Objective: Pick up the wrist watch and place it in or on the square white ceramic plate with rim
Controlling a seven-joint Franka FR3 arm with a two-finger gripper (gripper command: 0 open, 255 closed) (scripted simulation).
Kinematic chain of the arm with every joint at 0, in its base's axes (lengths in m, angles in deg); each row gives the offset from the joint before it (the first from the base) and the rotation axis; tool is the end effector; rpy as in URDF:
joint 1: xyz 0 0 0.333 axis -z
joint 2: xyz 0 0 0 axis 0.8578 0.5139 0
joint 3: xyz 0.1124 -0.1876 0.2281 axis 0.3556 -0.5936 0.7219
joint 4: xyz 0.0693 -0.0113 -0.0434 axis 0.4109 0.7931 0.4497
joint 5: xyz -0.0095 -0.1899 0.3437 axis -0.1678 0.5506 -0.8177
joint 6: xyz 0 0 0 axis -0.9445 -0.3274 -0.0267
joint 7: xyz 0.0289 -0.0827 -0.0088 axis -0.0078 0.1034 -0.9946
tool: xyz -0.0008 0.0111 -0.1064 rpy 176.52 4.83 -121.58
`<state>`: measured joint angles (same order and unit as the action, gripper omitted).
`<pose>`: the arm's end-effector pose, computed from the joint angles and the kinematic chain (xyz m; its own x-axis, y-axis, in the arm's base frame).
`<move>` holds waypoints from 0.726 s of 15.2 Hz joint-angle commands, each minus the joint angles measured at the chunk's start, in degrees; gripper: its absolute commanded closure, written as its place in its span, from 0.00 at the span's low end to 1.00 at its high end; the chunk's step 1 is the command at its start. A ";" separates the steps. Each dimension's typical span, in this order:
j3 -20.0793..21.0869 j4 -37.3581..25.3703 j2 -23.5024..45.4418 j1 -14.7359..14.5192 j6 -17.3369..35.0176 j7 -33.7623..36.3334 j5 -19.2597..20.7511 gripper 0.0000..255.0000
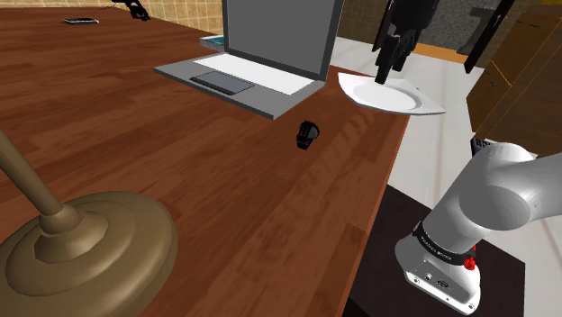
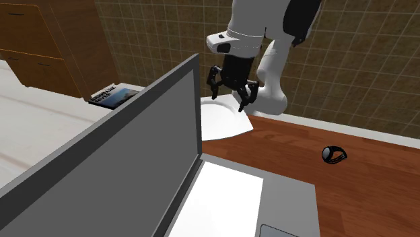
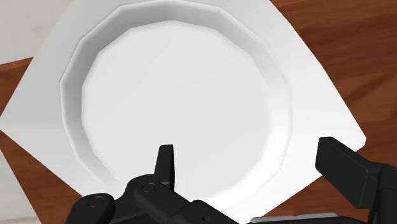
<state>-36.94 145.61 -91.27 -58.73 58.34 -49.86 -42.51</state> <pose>0.2913 0.0117 0.6147 0.9992 0.0202 0.0350 0.0146 -0.9881 0.1532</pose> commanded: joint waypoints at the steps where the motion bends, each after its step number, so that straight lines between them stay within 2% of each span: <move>1: 0.00 0.00 0.00 0.00 0.00 0.00 0.00 0.00; 11: 11.30 -3.18 3.99 -3.44 -0.18 14.08 -11.12 0.00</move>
<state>-26.72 143.05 -87.92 -61.90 58.16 -37.23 -52.55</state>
